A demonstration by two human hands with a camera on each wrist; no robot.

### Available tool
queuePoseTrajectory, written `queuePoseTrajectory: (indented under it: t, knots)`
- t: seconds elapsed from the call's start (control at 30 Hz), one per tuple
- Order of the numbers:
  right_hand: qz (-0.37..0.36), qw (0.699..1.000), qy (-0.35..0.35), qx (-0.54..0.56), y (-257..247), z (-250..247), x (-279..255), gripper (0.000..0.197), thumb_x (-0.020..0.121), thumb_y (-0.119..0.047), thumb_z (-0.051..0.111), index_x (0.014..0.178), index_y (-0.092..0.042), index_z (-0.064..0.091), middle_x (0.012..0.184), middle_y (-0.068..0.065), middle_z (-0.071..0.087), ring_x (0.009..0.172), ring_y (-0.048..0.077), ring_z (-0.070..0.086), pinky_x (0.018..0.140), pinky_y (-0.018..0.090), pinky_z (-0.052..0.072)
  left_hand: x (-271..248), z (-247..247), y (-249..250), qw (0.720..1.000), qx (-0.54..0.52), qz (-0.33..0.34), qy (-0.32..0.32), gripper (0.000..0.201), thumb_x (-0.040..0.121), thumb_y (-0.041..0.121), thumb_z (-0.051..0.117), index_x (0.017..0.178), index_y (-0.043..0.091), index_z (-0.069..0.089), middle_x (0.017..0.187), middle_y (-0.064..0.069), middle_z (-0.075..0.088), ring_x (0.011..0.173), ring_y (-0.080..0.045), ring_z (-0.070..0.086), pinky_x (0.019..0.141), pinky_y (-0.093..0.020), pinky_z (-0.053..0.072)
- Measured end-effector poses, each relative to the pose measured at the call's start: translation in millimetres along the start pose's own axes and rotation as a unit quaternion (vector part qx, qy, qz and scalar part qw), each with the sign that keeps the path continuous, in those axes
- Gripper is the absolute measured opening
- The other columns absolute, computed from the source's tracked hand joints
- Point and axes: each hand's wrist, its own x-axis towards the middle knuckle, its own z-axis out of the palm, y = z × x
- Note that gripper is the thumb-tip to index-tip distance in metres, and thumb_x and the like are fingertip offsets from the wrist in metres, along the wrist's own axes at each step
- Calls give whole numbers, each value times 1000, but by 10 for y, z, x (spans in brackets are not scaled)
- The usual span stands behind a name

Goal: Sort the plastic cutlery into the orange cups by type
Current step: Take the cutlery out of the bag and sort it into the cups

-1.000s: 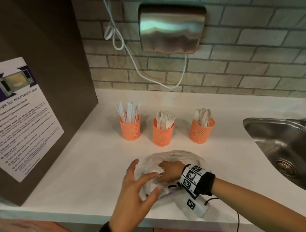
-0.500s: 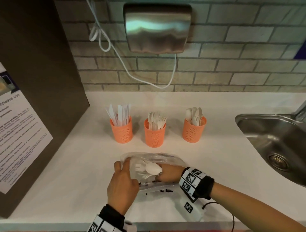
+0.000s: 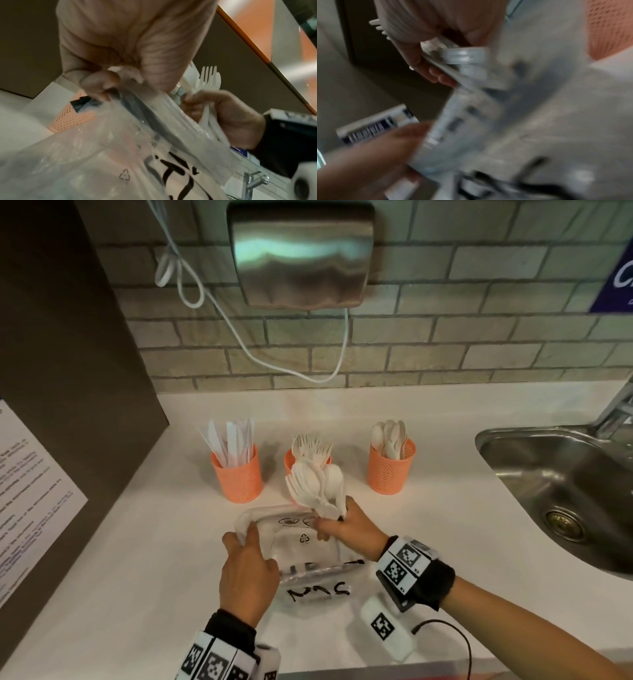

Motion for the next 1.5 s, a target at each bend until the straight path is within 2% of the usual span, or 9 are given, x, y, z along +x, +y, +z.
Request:
queuePoseTrajectory:
  t: [0.2, 0.43, 0.53, 0.67, 0.8, 0.93, 1.2, 1.4, 1.5]
  knots:
    - [0, 935, 76, 346, -251, -231, 60, 16, 67, -16, 66, 60, -18, 52, 40, -7, 41, 34, 6, 39, 40, 18, 39, 101, -24, -4, 999, -44, 13, 6, 51, 90, 23, 52, 139, 21, 37, 130, -13, 36, 98, -35, 58, 86, -33, 43]
    - [61, 887, 158, 429, -303, -343, -179, 20, 80, -17, 61, 70, -21, 44, 39, -8, 32, 31, 4, 29, 33, 15, 28, -48, -197, 88, 956, -157, 182, 171, 38, 81, 49, 43, 102, 25, 65, 122, -5, 49, 119, -16, 44, 97, -24, 36]
    - [37, 889, 169, 425, -380, -310, -273, 30, 59, -25, 72, 72, -21, 45, 42, -8, 30, 33, 4, 29, 34, 16, 28, -180, -218, 355, 894, -376, 214, 115, 21, 88, 37, 49, 100, 26, 62, 107, 5, 61, 101, -2, 57, 86, -11, 45]
    - [-33, 895, 211, 393, -530, -238, -400, 27, 73, -24, 72, 80, -17, 46, 38, -7, 37, 31, 5, 36, 34, 16, 34, -325, -42, 662, 765, -629, 8, -141, 31, 98, 25, 35, 107, 9, 61, 103, -10, 70, 90, -15, 68, 79, -23, 56]
    - [-85, 900, 265, 336, -532, -94, -520, 26, 69, -24, 69, 74, -10, 48, 37, -5, 42, 32, 9, 40, 37, 18, 37, -411, 98, 793, 578, -737, -171, -307, 46, 98, 36, 32, 108, 1, 61, 94, -15, 70, 80, -21, 68, 81, -35, 54]
    - [-113, 913, 300, 253, -390, 92, -667, 20, 68, -18, 67, 54, -19, 53, 39, -5, 47, 34, 10, 43, 40, 21, 40, -470, 161, 859, 495, -757, -227, -361, 45, 97, 33, 34, 96, 0, 65, 86, -18, 71, 69, -26, 71, 65, -37, 58]
    - [-87, 921, 325, 198, -176, 196, -804, 21, 61, -8, 72, 66, -14, 53, 45, -9, 54, 43, 5, 52, 47, 20, 46, -539, 246, 895, 473, -756, -197, -407, 39, 78, 18, 48, 111, 6, 63, 97, -15, 72, 79, -24, 72, 69, -38, 58]
    - [8, 930, 313, 194, -116, 169, -779, 18, 60, -16, 64, 68, -16, 48, 38, -4, 46, 36, 15, 44, 50, 30, 42, -527, 322, 845, 543, -710, -181, -409, 45, 91, 31, 39, 128, 11, 55, 122, -12, 64, 110, -23, 61, 89, -39, 50]
    - [15, 918, 230, 321, -139, 54, -764, 17, 61, -6, 54, 73, -13, 43, 37, -2, 35, 31, 12, 33, 40, 21, 34, -511, 338, 797, 617, -673, -139, -384, 38, 97, 38, 34, 94, 11, 61, 90, -6, 68, 96, -19, 62, 93, -39, 45]
